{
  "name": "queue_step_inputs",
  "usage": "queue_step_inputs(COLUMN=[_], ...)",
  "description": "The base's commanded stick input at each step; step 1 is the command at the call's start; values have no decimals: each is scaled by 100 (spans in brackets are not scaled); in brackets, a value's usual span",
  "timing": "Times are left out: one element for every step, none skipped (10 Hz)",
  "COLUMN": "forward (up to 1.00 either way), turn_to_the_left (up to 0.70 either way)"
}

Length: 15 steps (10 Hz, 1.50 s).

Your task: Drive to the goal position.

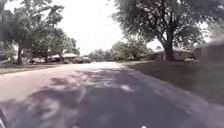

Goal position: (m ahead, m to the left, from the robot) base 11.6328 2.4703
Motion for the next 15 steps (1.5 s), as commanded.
queue_step_inputs(forward=[69, 69, 69, 69, 69, 69, 69, 69, 69, 69, 69, 69, 69, 69, 69], turn_to_the_left=[3, 3, 3, 3, 3, 3, 3, 3, 3, 3, 3, 3, 3, 3, 3])
